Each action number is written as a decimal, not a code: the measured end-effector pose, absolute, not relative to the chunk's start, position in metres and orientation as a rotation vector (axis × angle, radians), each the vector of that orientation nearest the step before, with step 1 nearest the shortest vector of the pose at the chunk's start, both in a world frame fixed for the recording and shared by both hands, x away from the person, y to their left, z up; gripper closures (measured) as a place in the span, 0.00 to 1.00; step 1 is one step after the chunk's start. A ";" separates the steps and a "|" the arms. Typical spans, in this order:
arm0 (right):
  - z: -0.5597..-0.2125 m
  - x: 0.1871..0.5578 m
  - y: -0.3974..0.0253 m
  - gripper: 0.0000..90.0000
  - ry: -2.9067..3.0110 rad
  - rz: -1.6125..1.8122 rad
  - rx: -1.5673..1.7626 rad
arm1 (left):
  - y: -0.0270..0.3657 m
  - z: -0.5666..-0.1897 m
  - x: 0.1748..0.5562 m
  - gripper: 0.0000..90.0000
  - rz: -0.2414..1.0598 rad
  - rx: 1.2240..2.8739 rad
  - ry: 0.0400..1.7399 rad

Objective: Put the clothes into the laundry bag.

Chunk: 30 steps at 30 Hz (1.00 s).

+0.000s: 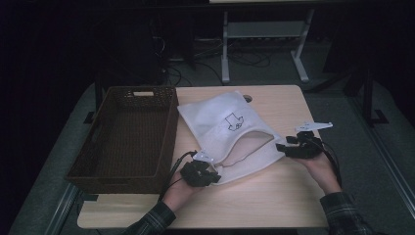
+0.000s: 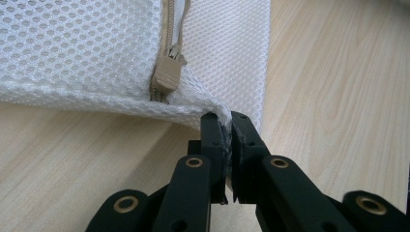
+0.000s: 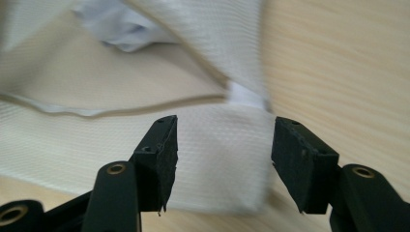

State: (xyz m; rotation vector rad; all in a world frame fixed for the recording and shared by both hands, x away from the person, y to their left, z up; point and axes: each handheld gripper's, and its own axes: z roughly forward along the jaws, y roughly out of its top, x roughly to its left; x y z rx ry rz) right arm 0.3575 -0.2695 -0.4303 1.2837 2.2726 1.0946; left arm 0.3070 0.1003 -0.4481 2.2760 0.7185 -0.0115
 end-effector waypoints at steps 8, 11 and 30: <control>-0.451 0.370 -0.280 0.61 2.299 1.121 1.373 | 0.100 -0.448 0.307 0.95 -0.007 2.278 0.720; -0.455 0.371 -0.279 0.81 2.341 1.103 1.381 | 0.101 -0.449 0.307 0.95 0.000 2.281 0.722; -0.446 0.314 -0.272 0.92 2.404 1.035 1.274 | 0.113 -0.446 0.314 0.95 0.068 2.294 0.773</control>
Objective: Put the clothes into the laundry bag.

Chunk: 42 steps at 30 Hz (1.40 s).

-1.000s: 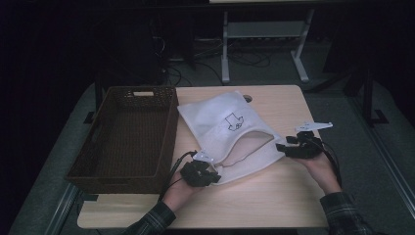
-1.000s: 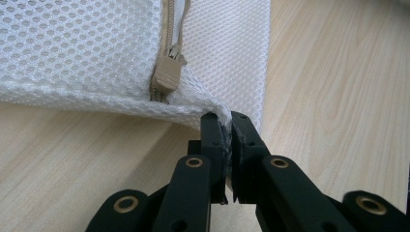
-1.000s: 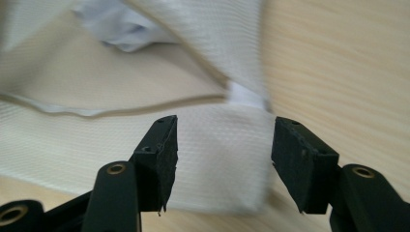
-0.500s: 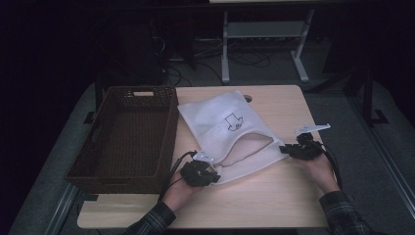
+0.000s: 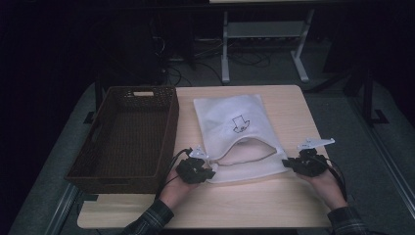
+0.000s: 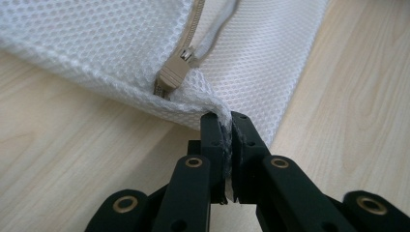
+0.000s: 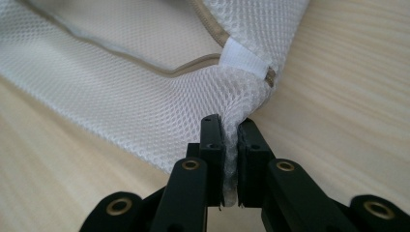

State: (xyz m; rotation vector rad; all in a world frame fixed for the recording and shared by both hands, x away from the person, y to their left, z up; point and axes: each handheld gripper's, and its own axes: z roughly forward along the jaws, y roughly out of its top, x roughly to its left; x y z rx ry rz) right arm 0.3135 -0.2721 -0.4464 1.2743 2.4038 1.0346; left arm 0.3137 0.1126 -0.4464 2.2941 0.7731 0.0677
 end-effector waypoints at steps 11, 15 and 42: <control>-0.447 0.277 -0.273 0.90 2.463 1.002 1.218 | 0.113 -0.445 0.302 0.93 0.085 2.314 0.775; -0.442 0.276 -0.277 0.74 2.459 1.035 1.221 | 0.114 -0.439 0.299 0.83 0.109 2.297 0.784; -0.406 0.301 -0.251 0.52 2.437 1.214 0.975 | 0.084 -0.404 0.325 0.57 0.208 2.241 0.631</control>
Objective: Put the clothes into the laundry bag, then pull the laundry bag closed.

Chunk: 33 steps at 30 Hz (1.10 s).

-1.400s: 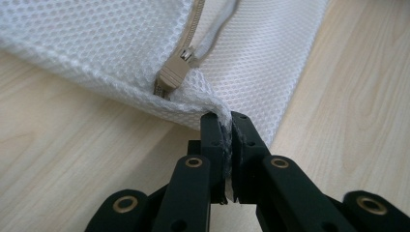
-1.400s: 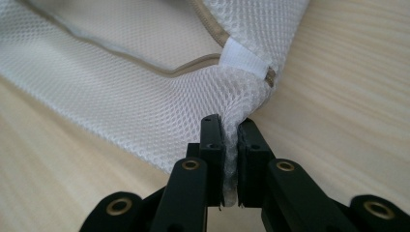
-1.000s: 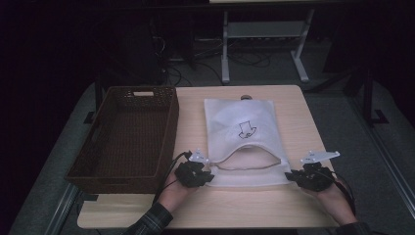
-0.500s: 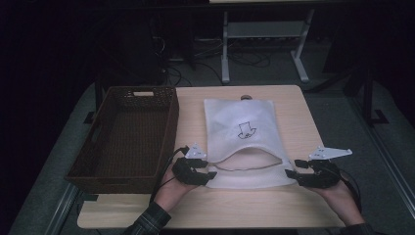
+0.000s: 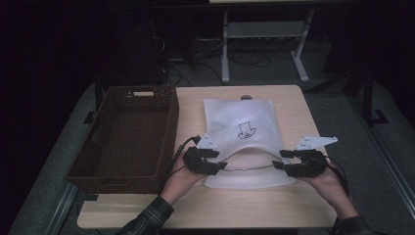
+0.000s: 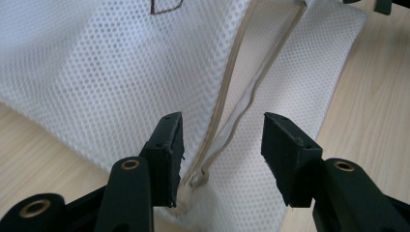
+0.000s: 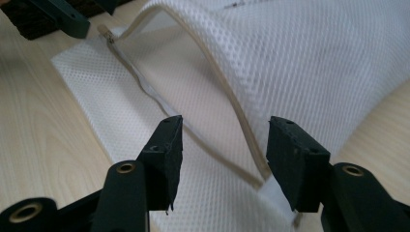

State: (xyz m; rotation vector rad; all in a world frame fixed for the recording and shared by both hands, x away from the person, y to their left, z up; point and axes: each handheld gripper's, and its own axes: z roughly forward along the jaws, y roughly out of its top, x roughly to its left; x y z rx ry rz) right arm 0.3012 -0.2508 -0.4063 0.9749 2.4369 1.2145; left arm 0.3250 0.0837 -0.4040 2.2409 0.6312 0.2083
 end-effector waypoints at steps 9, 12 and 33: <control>-0.394 0.317 -0.232 0.54 2.447 1.261 0.888 | 0.063 -0.405 0.334 0.62 0.226 2.258 0.586; -0.393 0.320 -0.228 0.54 2.449 1.267 0.872 | 0.060 -0.405 0.335 0.65 0.242 2.265 0.578; -0.419 0.342 -0.203 0.94 2.601 1.132 0.778 | 0.043 -0.422 0.348 0.97 0.189 2.347 0.533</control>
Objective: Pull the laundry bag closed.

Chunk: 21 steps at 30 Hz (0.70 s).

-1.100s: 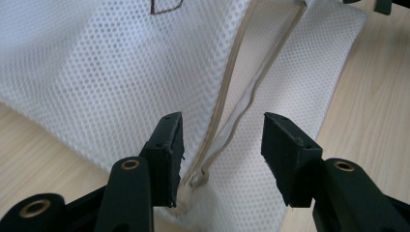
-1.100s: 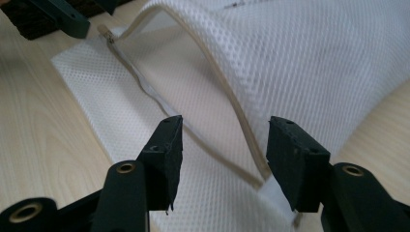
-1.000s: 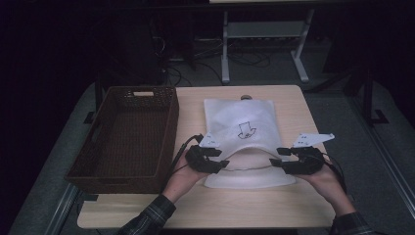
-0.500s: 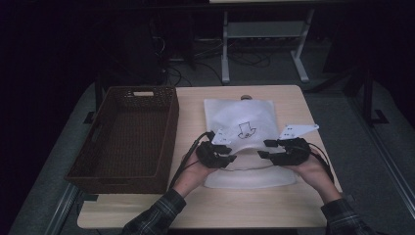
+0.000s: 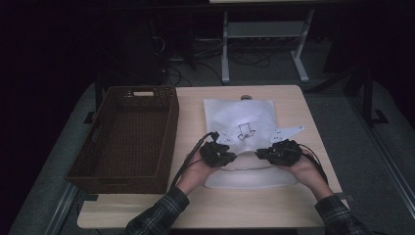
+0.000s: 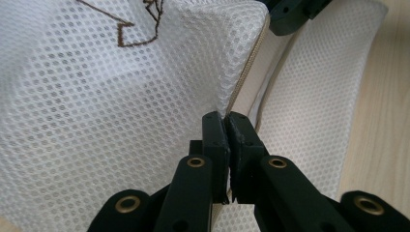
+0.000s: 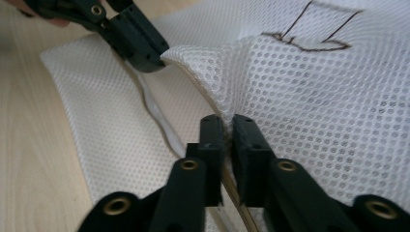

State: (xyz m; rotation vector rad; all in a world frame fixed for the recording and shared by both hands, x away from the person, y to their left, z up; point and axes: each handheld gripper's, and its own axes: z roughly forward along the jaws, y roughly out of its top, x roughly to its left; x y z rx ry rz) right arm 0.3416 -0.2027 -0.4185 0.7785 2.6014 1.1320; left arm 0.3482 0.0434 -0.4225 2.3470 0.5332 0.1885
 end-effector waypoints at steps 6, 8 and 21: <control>-0.433 0.343 -0.199 0.96 2.689 1.034 0.766 | 0.042 -0.436 0.350 0.98 0.153 2.415 0.517; -0.437 0.344 -0.198 0.96 2.715 1.008 0.762 | 0.042 -0.441 0.351 0.98 0.130 2.432 0.523; -0.459 0.346 -0.198 0.85 2.810 1.009 0.798 | 0.050 -0.455 0.356 0.84 -0.013 2.439 0.501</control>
